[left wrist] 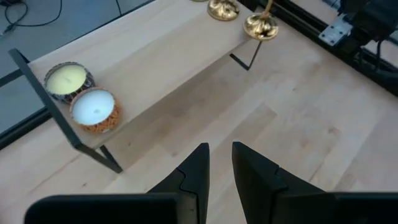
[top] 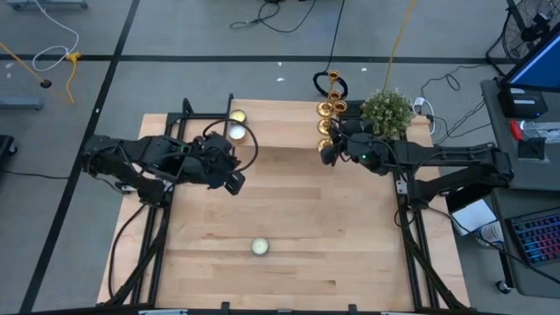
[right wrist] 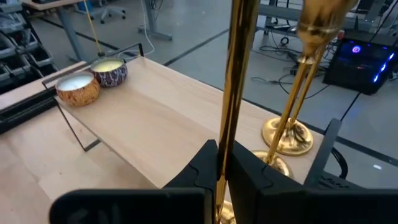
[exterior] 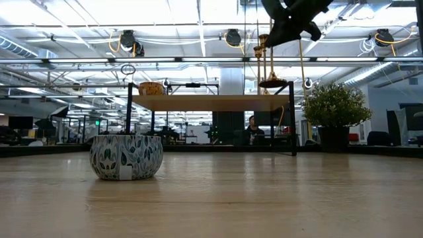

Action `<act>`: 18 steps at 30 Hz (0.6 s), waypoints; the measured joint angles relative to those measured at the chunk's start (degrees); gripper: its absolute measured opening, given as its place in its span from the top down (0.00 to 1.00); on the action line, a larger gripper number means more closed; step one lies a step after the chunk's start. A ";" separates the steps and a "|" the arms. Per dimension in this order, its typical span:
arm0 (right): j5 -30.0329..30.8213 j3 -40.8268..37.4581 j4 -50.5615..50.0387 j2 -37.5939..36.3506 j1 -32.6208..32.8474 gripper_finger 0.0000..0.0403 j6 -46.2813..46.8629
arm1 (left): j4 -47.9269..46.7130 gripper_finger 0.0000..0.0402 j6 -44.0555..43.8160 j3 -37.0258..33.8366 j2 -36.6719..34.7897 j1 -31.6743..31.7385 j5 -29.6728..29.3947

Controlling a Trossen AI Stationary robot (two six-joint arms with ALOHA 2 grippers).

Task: Pick & Place candle stick holders
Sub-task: Put the candle holder aligned with the other candle holder on the shelf

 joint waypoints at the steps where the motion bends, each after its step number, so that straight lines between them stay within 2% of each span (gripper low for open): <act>1: 0.03 -0.06 0.23 -0.05 -0.02 0.97 -0.06 | 0.45 0.82 0.05 0.00 0.00 0.00 0.00; 18: 1.13 -0.35 0.50 0.22 -2.62 0.97 0.24 | 0.81 0.82 0.00 0.00 0.00 0.00 0.04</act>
